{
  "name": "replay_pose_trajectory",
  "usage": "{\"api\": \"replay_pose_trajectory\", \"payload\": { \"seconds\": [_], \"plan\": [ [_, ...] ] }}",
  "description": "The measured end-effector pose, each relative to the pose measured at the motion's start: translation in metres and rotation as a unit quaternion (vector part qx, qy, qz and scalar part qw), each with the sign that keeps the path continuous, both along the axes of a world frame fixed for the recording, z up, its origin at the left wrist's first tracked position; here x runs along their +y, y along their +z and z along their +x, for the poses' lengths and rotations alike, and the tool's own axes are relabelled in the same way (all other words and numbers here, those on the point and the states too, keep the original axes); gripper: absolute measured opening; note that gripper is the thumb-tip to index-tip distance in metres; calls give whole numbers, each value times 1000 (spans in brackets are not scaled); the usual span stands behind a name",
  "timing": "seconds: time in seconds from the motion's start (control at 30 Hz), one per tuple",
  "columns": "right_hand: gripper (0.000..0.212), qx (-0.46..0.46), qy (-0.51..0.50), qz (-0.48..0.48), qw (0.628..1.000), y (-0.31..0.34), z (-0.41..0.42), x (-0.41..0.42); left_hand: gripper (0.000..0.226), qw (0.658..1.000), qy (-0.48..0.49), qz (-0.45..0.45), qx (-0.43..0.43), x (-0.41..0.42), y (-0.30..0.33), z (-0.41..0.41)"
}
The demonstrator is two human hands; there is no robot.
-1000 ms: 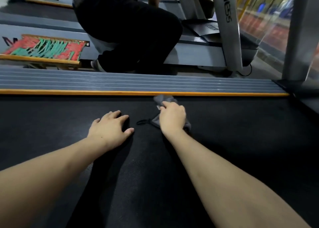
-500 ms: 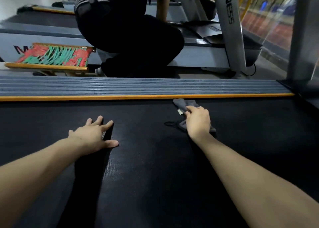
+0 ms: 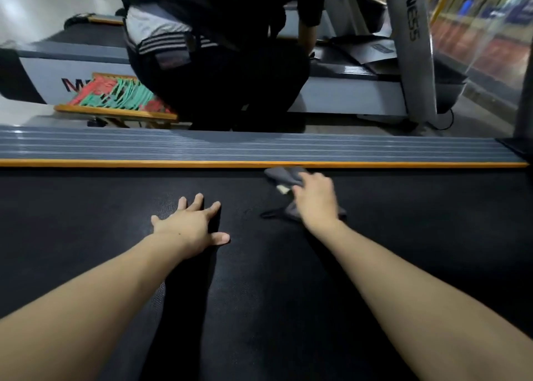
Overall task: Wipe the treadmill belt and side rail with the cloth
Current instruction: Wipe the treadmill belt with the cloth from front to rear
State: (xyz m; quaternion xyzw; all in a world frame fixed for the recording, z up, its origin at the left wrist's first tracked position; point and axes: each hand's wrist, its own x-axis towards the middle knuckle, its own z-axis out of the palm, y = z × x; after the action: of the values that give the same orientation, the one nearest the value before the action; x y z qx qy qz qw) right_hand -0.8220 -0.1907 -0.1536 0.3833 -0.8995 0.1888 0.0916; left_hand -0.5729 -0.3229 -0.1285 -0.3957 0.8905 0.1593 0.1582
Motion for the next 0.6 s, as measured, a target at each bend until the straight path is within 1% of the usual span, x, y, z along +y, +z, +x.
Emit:
{"api": "replay_pose_trajectory", "payload": {
  "seconds": [0.03, 0.1, 0.17, 0.2, 0.23, 0.3, 0.37, 0.43, 0.5, 0.57, 0.6],
  "plan": [
    [30, -5, -57, -13, 998, -1, -19, 19, 87, 1000, -7, -8, -4, 1, -1, 0],
    [33, -26, -134, -34, 990, -3, -36, 43, 82, 999, -28, -38, 5, 5, -3, -1],
    [33, -34, -167, -41, 985, -4, -26, 34, 75, 997, -42, -51, 29, 10, -5, -1],
    [32, -40, -168, -47, 984, -4, -13, 20, 75, 998, -40, -38, 36, 11, -5, -2],
    [32, -49, -161, -50, 984, -5, 0, 4, 81, 999, -34, -15, 34, 11, -4, -3],
    [34, -62, -116, -53, 990, -10, 32, -29, 100, 999, -22, 32, 16, 11, -2, -5],
    [37, -59, -43, -48, 996, -13, 62, -55, 111, 999, -17, 37, 9, 12, 0, -7],
    [41, -51, 40, -43, 997, -16, 75, -66, 111, 999, -8, 26, 22, 16, -1, -7],
    [45, -55, 113, -31, 992, -15, 71, -60, 110, 999, -3, 17, 28, 17, -1, -6],
    [43, -45, 150, -11, 988, -7, 50, -40, 110, 1000, -2, 13, 24, 16, -2, -7],
    [39, -28, 147, -2, 989, -3, 33, -27, 111, 1000, -4, 11, 23, 15, -1, -6]
  ]
}}
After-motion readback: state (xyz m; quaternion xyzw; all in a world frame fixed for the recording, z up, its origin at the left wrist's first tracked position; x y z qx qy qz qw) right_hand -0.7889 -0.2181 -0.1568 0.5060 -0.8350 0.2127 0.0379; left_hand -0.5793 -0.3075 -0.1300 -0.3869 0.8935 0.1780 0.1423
